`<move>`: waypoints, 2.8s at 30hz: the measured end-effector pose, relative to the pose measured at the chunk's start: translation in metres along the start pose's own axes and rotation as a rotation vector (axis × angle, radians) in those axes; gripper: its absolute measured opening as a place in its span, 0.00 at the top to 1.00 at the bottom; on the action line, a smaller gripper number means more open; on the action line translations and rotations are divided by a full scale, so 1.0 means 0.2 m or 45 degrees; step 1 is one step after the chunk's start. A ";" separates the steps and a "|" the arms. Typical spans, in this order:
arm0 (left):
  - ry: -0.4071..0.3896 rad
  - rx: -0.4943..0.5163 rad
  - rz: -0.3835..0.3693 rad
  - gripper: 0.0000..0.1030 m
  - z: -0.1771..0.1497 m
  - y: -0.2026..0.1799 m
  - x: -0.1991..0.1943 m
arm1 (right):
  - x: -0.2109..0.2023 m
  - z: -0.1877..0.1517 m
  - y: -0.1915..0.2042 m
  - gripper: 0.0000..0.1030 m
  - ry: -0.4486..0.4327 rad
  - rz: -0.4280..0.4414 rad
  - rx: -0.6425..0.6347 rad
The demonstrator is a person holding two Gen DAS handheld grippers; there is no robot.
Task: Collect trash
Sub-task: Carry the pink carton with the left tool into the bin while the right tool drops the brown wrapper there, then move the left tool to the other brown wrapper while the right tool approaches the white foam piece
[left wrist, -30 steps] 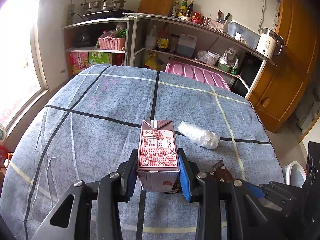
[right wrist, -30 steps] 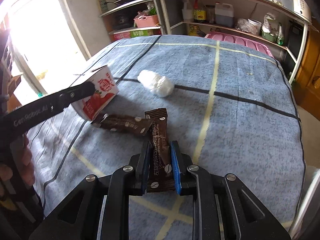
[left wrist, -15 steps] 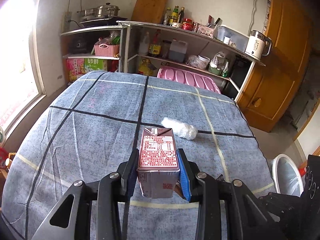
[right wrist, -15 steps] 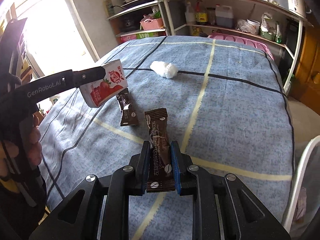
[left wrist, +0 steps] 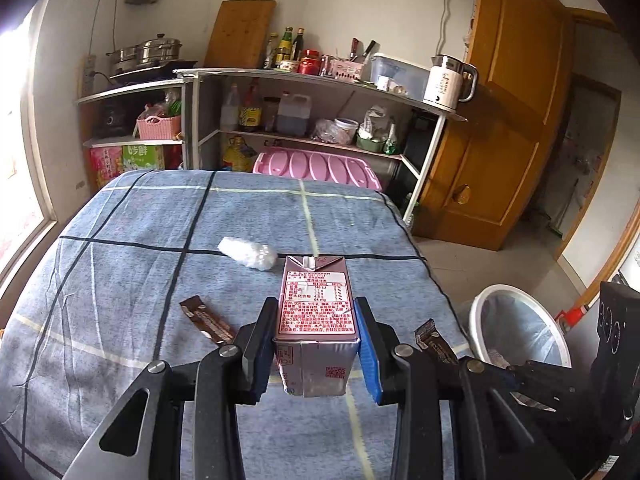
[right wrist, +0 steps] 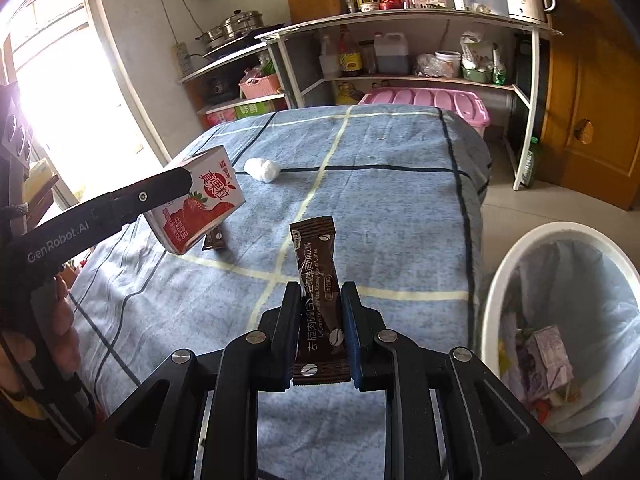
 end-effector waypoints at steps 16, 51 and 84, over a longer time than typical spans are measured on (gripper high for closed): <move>0.078 0.227 -0.227 0.64 -0.16 -0.61 0.06 | -0.35 -0.10 -0.39 0.79 -0.089 -0.193 0.176; 0.321 0.409 -0.358 0.59 -0.51 -1.20 0.40 | -0.42 -0.43 -1.03 0.78 0.071 -0.468 0.428; 0.091 0.023 0.048 0.53 -0.21 -0.22 0.11 | -0.21 -0.09 -0.46 0.67 -0.036 -0.237 0.193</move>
Point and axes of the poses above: each gripper's, at about its wrist camera, not at the fingertips, and x roughly the way its jaws point, y to its left, z to its top, the point moved 2 cm from there along x, roughly the way its jaws point, and after that the axes turned 8 degrees about -x, right-handed, at the moved point
